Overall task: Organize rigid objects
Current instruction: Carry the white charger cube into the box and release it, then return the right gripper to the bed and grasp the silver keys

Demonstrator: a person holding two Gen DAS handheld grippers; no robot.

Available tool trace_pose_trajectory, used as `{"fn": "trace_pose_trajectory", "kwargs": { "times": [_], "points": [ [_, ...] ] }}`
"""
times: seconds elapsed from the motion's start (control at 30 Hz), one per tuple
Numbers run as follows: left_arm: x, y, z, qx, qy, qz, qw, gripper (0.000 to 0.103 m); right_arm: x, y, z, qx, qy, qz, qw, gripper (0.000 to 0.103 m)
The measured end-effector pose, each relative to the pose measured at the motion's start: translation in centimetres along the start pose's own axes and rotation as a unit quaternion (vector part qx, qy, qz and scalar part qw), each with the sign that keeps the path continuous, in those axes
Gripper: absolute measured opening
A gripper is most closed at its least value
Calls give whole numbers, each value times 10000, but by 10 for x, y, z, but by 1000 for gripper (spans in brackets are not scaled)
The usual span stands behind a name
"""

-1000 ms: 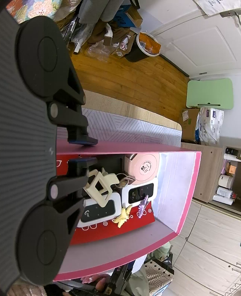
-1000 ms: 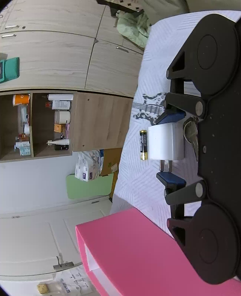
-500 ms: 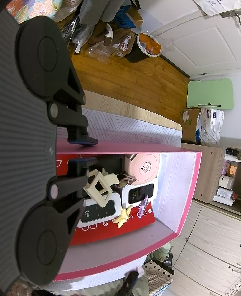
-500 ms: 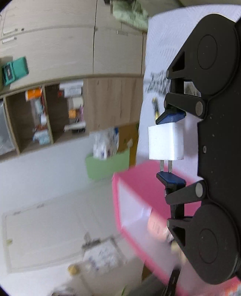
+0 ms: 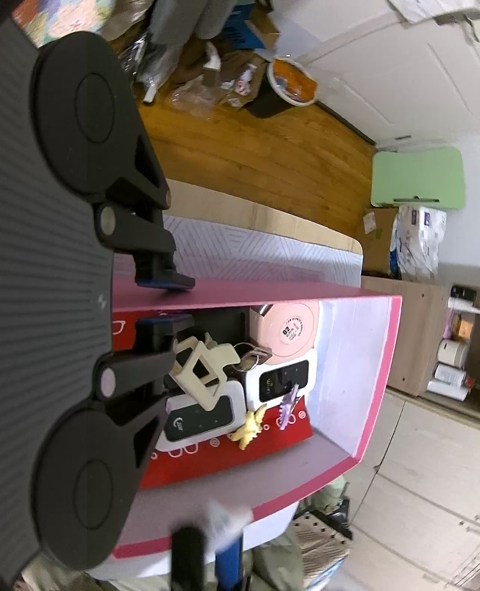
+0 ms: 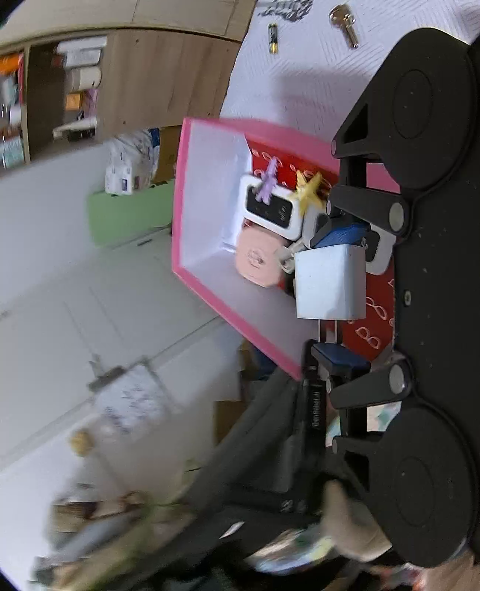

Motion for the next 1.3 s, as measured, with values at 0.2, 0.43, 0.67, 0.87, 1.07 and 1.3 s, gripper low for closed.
{"fn": "trace_pose_trajectory", "kwargs": {
  "times": [0.2,0.43,0.67,0.87,1.07,1.3],
  "points": [
    [0,0,-1,118,0,41,9999,13,53,-4,6,190,-882,1,9959,61],
    [0,-2,0,99,46,121,9999,13,92,9,7,954,-1517,-199,9836,61],
    [0,-5,2,-38,53,174,9998,13,118,12,15,1229,-1830,-79,9754,62],
    [-5,-2,4,-9,58,99,9999,13,73,8,3,599,-1065,162,9924,61],
    [-5,-5,2,-109,-11,162,9998,13,-1,14,4,654,-260,190,9973,61],
    [-5,-4,3,-231,4,108,9997,13,-68,59,25,675,324,923,9929,61]
  ]
}}
Point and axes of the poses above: each gripper's, at about its wrist camera, not at the fingertips, and x roughly the way its jaws point, y to its right, z to its underside, the point moved 2 cm from there along x, roughly the way its jaws point, and after that the axes turned 12 degrees about -z, right-handed, at the moved point
